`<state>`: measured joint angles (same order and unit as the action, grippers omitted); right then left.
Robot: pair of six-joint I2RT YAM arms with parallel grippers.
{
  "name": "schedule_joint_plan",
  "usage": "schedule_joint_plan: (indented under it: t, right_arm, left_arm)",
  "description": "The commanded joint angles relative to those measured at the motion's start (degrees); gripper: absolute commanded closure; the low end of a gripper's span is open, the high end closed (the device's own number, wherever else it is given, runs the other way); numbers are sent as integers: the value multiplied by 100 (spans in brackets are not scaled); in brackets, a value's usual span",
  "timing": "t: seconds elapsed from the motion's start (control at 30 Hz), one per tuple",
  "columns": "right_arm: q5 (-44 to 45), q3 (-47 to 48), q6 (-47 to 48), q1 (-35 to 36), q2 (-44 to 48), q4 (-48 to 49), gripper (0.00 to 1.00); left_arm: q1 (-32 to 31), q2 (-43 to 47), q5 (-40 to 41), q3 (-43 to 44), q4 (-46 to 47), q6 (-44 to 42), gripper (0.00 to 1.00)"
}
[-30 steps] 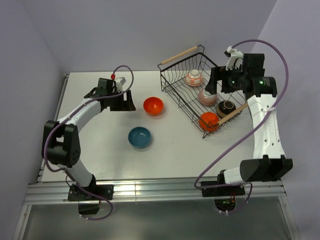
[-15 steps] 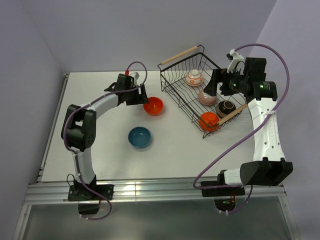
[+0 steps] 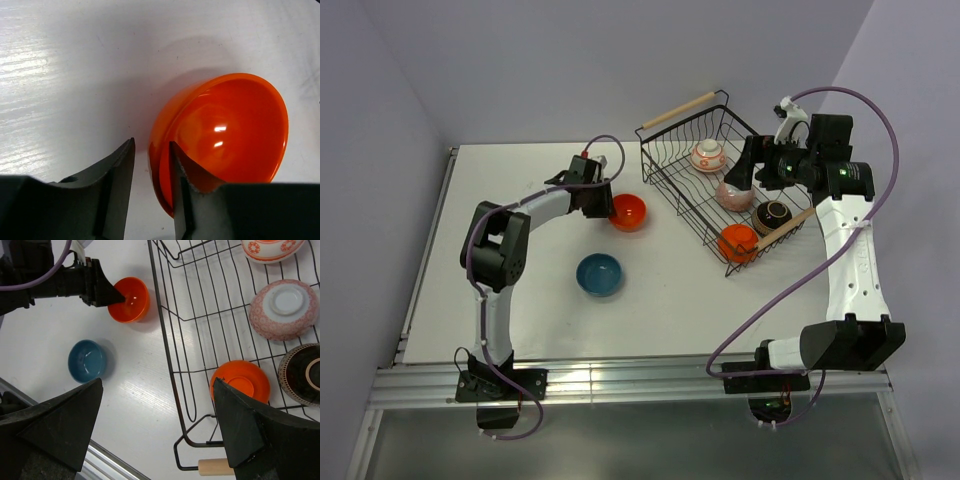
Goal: Load the bowls into the dish rack
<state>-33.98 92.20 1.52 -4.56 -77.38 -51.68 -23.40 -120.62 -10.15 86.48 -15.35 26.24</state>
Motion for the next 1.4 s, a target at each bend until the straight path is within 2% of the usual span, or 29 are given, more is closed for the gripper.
schedule_joint_plan:
  t: [0.0, 0.1, 0.2, 0.23, 0.37, 0.43, 0.57, 0.73, 0.87, 1.07, 1.37]
  right_arm:
    - [-302, -88, -291, -45, 100, 342, 2]
    - [-425, -308, -442, -45, 249, 510, 3]
    - [-504, -484, -547, -36, 364, 659, 4]
    - [-557, -510, -565, -36, 373, 651, 4]
    - [-785, -545, -635, -45, 417, 624, 4]
    - [-978, -668, -723, -37, 487, 782, 4]
    - [-1934, -993, -1450, -36, 584, 1596, 3]
    - [-2464, -1284, -2295, 297, 523, 2451, 0]
    - [-2526, -1222, -2874, 824, 470, 2846, 0]
    - [-2079, -1222, -3096, 1544, 497, 3120, 0]
    - [-1753, -1380, -3421, 1879, 22, 3295, 0]
  left_arm:
    - [-24, 126, 49, 282, -81, 22, 62]
    - [-25, 249, 31, 291, -187, -22, 72]
    - [-33, 328, 13, 247, -214, -57, 89]
    - [-25, 346, -22, 238, -231, -58, 100]
    - [-24, 626, -101, 247, -310, -110, 100]
    - [-24, 1065, -180, 194, -179, -154, 100]
    - [-51, 2232, -557, -139, 138, -242, 100]
    - [-226, 3060, -874, -236, 129, -233, 100]
    - [-437, 3491, -971, -184, 103, -513, 100]
    - [-455, 3712, -1137, -332, 147, -602, 100]
    - [-473, 3792, -1428, -474, 340, -462, 100]
